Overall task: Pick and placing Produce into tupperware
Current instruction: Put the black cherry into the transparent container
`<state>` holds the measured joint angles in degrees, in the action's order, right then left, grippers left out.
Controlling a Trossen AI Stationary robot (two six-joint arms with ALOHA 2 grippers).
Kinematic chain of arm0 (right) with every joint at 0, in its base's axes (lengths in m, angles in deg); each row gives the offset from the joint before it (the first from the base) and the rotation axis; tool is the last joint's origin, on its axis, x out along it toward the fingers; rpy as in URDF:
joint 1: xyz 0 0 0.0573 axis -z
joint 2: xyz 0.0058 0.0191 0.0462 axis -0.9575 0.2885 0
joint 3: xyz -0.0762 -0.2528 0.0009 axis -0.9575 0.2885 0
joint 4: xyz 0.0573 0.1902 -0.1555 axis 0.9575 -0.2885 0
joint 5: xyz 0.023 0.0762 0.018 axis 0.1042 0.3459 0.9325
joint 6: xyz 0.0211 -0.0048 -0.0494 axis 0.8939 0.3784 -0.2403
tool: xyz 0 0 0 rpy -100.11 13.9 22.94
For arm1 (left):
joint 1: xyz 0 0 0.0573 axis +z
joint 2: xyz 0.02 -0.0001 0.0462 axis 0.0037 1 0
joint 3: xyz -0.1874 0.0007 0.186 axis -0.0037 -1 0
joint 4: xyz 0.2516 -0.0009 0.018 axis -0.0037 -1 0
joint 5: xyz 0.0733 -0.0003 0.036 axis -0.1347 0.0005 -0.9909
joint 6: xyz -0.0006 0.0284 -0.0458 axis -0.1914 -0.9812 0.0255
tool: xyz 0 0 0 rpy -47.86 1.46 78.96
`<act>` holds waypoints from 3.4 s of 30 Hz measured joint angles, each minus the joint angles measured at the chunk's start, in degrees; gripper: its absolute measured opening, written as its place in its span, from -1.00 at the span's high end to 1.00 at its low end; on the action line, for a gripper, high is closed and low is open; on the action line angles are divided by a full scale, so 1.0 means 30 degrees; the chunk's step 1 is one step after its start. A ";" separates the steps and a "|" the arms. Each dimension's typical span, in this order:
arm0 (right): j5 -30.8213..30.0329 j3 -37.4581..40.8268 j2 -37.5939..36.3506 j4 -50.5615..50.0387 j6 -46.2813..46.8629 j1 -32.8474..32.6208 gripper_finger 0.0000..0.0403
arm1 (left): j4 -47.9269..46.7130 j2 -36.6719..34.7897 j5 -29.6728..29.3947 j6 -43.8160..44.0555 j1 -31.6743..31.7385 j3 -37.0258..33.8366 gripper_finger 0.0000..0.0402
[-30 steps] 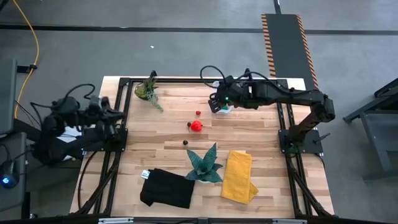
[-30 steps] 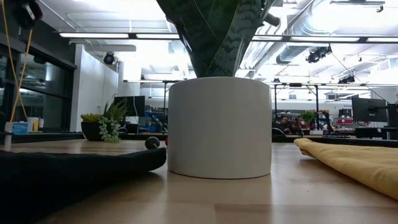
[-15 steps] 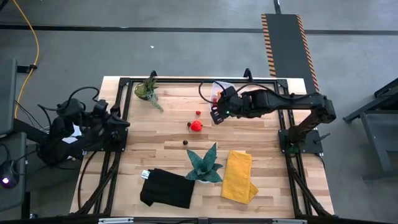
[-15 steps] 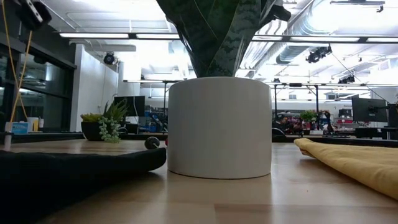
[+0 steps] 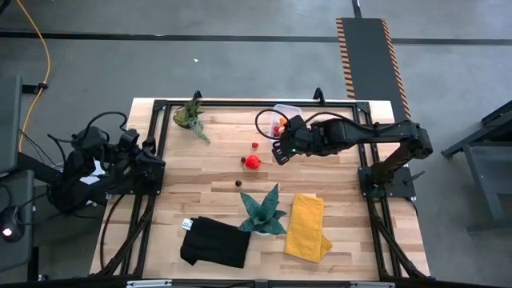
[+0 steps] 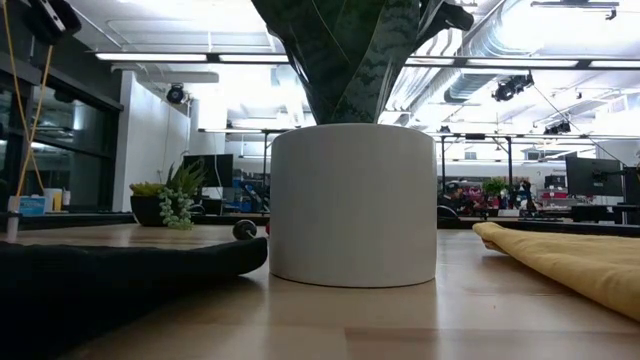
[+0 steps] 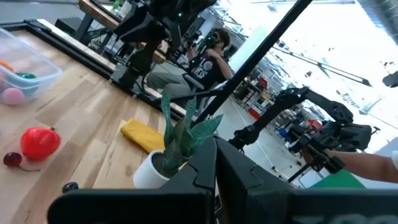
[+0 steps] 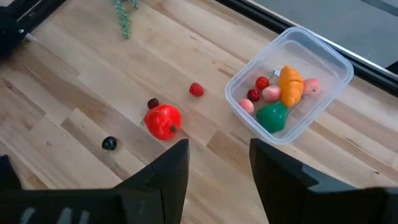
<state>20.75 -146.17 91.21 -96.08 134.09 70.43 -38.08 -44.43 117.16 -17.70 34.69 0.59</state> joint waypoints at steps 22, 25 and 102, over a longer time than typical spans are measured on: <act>-0.1019 0.0000 0.0000 -0.0502 -0.0725 0.0189 0.21 | 0.2404 0.0044 -1.1209 -0.4761 0.0000 -0.1348 1.00; -0.1311 0.0000 0.0000 -0.0575 -0.0783 0.0189 0.21 | 0.2496 0.0051 -1.4288 -0.6015 0.0000 -0.1348 1.00; -0.1329 0.0000 0.0007 -0.2692 -0.2193 -0.0276 0.20 | 0.7258 1.4349 -3.2807 0.7987 -2.4904 -0.4932 1.00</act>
<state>16.76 -146.17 91.23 -104.15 127.51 69.60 -16.31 -1.38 18.74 6.26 -40.02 -14.20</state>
